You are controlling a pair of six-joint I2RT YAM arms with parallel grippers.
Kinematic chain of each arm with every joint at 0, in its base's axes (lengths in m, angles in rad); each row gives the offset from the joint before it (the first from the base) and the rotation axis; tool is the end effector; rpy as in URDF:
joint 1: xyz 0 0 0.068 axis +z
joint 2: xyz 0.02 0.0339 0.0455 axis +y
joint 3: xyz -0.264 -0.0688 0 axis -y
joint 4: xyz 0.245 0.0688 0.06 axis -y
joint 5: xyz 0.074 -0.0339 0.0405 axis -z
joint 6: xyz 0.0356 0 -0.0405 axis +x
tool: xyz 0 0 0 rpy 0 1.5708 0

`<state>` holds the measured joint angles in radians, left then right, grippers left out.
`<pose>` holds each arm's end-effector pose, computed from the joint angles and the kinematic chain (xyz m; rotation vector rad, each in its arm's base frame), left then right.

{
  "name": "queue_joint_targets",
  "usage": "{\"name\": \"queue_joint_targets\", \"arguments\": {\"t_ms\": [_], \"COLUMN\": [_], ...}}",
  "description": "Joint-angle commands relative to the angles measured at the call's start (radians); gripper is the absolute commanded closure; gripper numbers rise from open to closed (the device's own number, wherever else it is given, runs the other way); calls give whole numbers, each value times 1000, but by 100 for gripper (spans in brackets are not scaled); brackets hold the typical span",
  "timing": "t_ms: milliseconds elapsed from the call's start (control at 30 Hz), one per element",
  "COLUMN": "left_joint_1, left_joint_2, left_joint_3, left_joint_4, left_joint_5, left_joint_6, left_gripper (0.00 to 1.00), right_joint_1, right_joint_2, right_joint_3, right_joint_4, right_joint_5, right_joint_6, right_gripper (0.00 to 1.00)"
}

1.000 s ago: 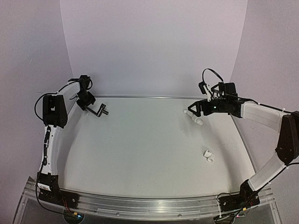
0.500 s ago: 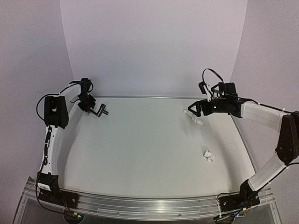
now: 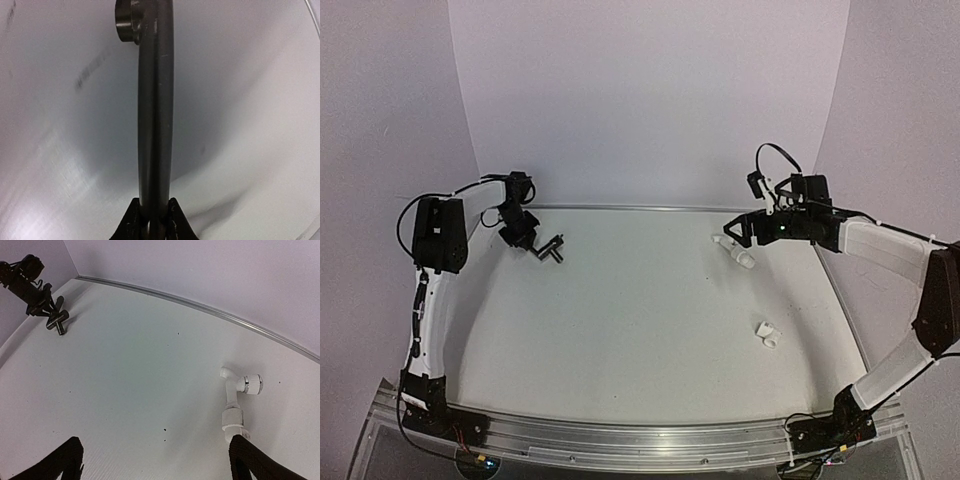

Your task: Install the water faucets

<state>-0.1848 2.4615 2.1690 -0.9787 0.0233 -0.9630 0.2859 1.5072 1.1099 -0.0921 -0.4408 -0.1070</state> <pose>0.5007 -0.0944 0.1616 -1.0919 2.6766 -0.2652 0.3278 0.1122 0.2876 -0.6666 1.9452 0.5640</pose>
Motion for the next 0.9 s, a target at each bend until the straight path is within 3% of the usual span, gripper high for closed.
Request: {"name": "queue_joint_targets", "arguments": {"t_ms": [0,267,533,867], "left_joint_1": [-152,-367,-508,-578], "left_joint_2": [-186,-360,-317,-253], "left_joint_3": [-99,-343,-453,-463], "left_joint_4": [-18,120,268,376], "left_joint_5": [10,-26,-27,-4], "left_joint_6": [-80,-259,-325,-293], "left_gripper": [100,100,100,99], "right_joint_1": [-4,-5,-5,-5], "right_joint_2": [-49,-63,-142,-164], "right_joint_3": [2,32,40,-47], "right_joint_4": [9,-71,-382,-676], "right_joint_5": [-9,38,178,330], "right_joint_6": [5,-70,-399,-700], "right_gripper": [2,2,2,2]}}
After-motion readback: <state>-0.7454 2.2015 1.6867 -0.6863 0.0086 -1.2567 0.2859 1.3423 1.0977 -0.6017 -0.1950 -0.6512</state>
